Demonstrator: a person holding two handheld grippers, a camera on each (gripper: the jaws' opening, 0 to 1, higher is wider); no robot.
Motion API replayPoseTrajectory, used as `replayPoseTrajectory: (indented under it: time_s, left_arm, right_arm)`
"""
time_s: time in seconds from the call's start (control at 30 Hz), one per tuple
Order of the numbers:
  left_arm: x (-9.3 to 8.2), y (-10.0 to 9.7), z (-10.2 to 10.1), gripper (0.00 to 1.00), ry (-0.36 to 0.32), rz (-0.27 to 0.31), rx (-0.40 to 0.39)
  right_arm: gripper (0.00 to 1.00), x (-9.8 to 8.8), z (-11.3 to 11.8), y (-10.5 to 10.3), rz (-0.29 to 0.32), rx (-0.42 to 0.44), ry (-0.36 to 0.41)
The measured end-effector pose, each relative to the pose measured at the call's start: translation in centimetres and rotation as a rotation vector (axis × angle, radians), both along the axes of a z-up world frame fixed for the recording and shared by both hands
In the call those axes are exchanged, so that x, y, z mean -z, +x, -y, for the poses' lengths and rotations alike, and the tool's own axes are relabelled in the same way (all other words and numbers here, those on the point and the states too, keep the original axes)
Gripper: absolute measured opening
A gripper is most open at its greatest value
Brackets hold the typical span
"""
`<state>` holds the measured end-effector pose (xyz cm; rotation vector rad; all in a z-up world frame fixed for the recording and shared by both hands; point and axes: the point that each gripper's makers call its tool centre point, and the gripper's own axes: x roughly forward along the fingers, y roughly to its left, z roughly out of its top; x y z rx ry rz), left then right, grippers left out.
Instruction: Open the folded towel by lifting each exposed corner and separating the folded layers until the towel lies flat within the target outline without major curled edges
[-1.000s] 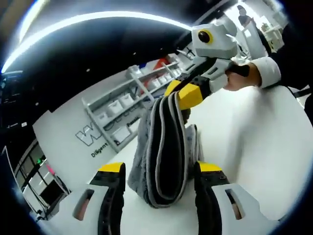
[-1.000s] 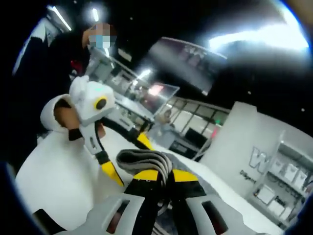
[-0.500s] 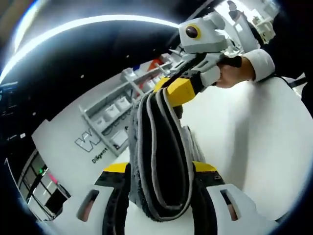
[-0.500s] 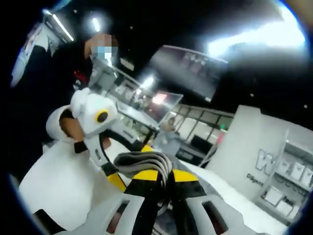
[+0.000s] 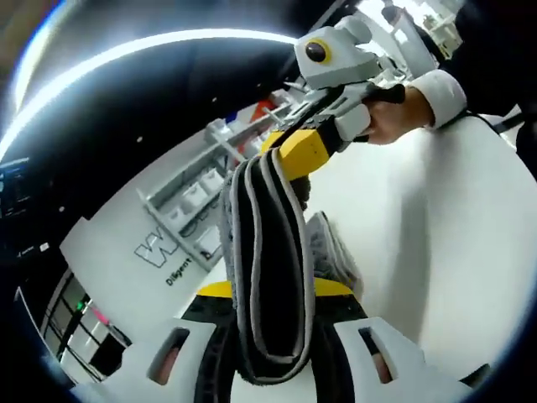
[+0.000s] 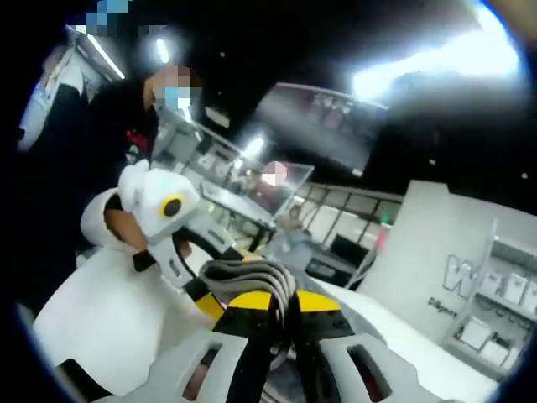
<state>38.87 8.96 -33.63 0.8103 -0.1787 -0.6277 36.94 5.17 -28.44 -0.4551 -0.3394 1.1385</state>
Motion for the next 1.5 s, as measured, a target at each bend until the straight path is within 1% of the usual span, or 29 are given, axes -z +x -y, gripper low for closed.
replayPoseTrajectory:
  time_s: [0.07, 0.17, 0.23, 0.3, 0.43, 0.5, 0.57, 0.63, 0.7, 0.73, 0.77, 0.83, 0.87, 0.9, 0.97, 1.1, 1.2, 1.23, 1.27, 1.33, 1.37, 1.5]
  left_arm:
    - [-0.2, 0.1, -0.1, 0.23, -0.011, 0.008, -0.005]
    - [-0.5, 0.0, -0.2, 0.20, -0.064, -0.008, -0.008]
    - [-0.9, 0.0, -0.3, 0.18, -0.081, 0.006, -0.012]
    - [-1.3, -0.1, -0.3, 0.16, -0.103, 0.014, -0.013]
    - [-1.7, -0.6, -0.1, 0.14, -0.157, -0.009, -0.008]
    - [-1.8, -0.9, 0.1, 0.13, -0.169, -0.011, -0.013]
    - [-2.1, -1.0, -0.2, 0.12, -0.202, -0.008, -0.017]
    - [-2.4, -1.3, -0.2, 0.12, -0.248, -0.030, -0.011]
    - [-2.4, -1.3, -0.3, 0.11, -0.265, -0.047, -0.013]
    - [-2.4, -1.3, -0.3, 0.11, -0.267, -0.048, -0.014]
    - [-2.4, -1.3, -0.3, 0.11, -0.267, -0.050, -0.014]
    - [-2.3, -1.3, -0.4, 0.11, -0.263, -0.049, -0.019]
    - [-2.3, -1.3, -0.5, 0.11, -0.263, -0.049, -0.022]
    - [-2.4, -1.3, -0.5, 0.11, -0.269, -0.052, -0.022]
    - [-2.4, -1.3, -0.5, 0.11, -0.278, -0.055, -0.024]
    - [-2.9, -1.4, -1.0, 0.10, -0.309, -0.056, -0.029]
    - [-3.2, -1.4, -1.3, 0.10, -0.351, -0.074, -0.026]
    - [-3.3, -1.5, -1.3, 0.10, -0.366, -0.077, -0.021]
    - [-3.4, -1.5, -1.4, 0.10, -0.373, -0.078, -0.018]
    - [-3.5, -1.5, -1.4, 0.10, -0.382, -0.082, -0.008]
    - [-3.5, -1.5, -1.4, 0.10, -0.382, -0.082, -0.007]
    - [-3.5, -1.7, -1.2, 0.10, -0.364, -0.077, 0.009]
  right_arm:
    - [0.03, -0.1, 0.1, 0.1, 0.008, 0.002, 0.004]
    - [0.03, -0.2, 0.2, 0.2, 0.022, 0.007, 0.008]
    - [0.03, -0.3, 0.3, 0.4, 0.042, 0.019, 0.006]
    - [0.03, -0.3, 0.4, 0.5, 0.048, 0.021, 0.008]
    - [0.04, -0.5, 0.4, 0.6, 0.082, 0.028, 0.012]
    - [0.04, -0.4, 0.4, 0.5, 0.077, 0.013, 0.013]
    - [0.05, -0.3, 0.3, 0.5, 0.063, 0.000, 0.021]
    - [0.06, -0.2, 0.3, 0.6, 0.056, -0.001, 0.021]
    - [0.07, -0.1, 0.1, 0.7, 0.053, -0.014, 0.024]
    - [0.08, 0.1, 0.0, 0.7, 0.044, -0.021, 0.020]
    - [0.10, 0.4, -0.2, 0.6, 0.033, -0.040, 0.013]
    - [0.16, 1.0, -0.4, 1.0, 0.004, -0.048, 0.001]
    - [0.18, 1.5, -0.5, 1.2, -0.020, -0.045, -0.013]
    - [0.18, 2.0, -0.5, 1.4, -0.030, -0.037, -0.032]
    - [0.19, 2.3, -0.7, 1.4, -0.011, -0.037, -0.042]
    - [0.23, 2.4, -0.9, 1.2, -0.006, -0.044, -0.051]
    - [0.27, 2.3, -0.9, 1.5, 0.007, -0.025, -0.050]
    - [0.29, 2.4, -0.7, 1.9, 0.010, -0.004, -0.053]
    - [0.29, 2.4, -0.4, 2.5, 0.027, 0.031, -0.063]
    - [0.26, 2.3, -0.1, 3.0, 0.059, 0.061, -0.067]
    - [0.24, 2.3, 0.0, 3.0, 0.059, 0.060, -0.066]
    - [0.21, 1.5, 0.3, 2.9, 0.088, 0.073, -0.044]
